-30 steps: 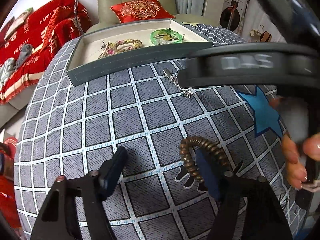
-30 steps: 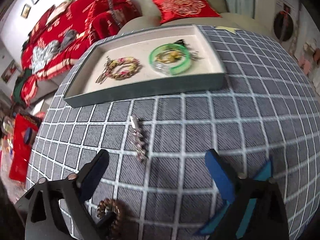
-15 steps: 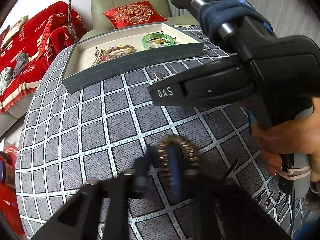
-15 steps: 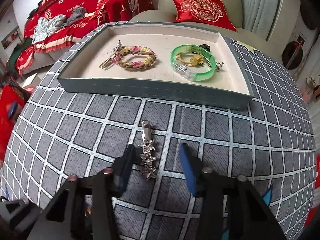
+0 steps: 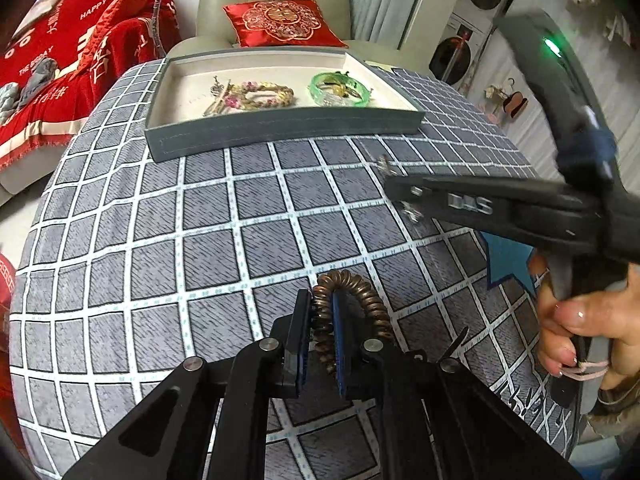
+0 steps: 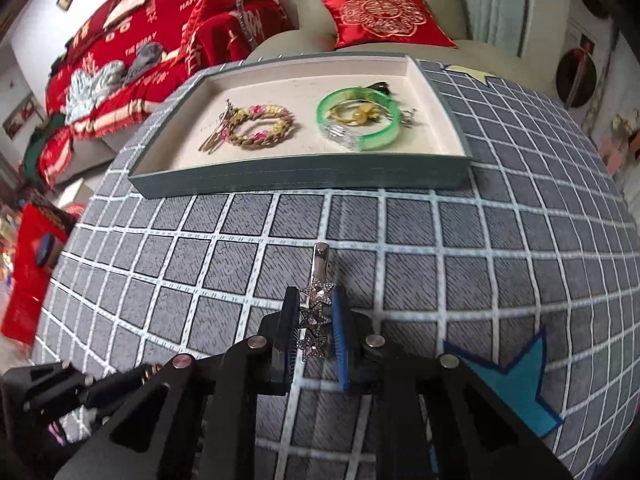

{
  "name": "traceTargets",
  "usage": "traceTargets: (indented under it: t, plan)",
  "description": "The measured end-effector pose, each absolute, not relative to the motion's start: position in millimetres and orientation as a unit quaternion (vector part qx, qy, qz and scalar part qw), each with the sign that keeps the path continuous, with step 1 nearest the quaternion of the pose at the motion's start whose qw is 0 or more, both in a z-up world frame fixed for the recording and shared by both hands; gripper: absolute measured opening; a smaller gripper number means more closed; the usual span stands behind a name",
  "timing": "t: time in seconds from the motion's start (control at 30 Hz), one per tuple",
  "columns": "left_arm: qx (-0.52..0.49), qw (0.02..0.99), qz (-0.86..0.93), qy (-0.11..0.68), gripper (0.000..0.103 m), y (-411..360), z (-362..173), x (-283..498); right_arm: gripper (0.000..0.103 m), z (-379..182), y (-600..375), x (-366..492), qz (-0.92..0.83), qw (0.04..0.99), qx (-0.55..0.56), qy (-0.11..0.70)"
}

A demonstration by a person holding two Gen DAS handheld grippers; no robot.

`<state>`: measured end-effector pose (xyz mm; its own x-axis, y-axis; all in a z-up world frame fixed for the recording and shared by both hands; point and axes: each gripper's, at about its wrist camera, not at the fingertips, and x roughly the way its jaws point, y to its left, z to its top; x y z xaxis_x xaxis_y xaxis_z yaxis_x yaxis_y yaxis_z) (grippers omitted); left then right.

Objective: Organize jewelry
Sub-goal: 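Close the left tool on the coiled hair tie while the right tool grips the star pendant, then carry both items into the tray and open both tools to release them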

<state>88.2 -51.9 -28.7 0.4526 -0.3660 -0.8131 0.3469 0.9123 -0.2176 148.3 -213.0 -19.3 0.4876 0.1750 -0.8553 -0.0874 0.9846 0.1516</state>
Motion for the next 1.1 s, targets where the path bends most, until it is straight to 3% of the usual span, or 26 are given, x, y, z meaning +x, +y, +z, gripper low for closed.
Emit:
traceTargets:
  t: [0.6,1.1]
  plan:
    - [-0.034,0.873,-0.211,0.439,0.027,-15.6,19.4,122.3,0.018,29.6,-233.4,134.9,0.087,0.874,0.099,0.467]
    - [-0.032,0.901,-0.182,0.392,0.027,8.1,77.6,215.4,0.018,80.5,-228.7,215.0,0.099,0.887,0.091,0.442]
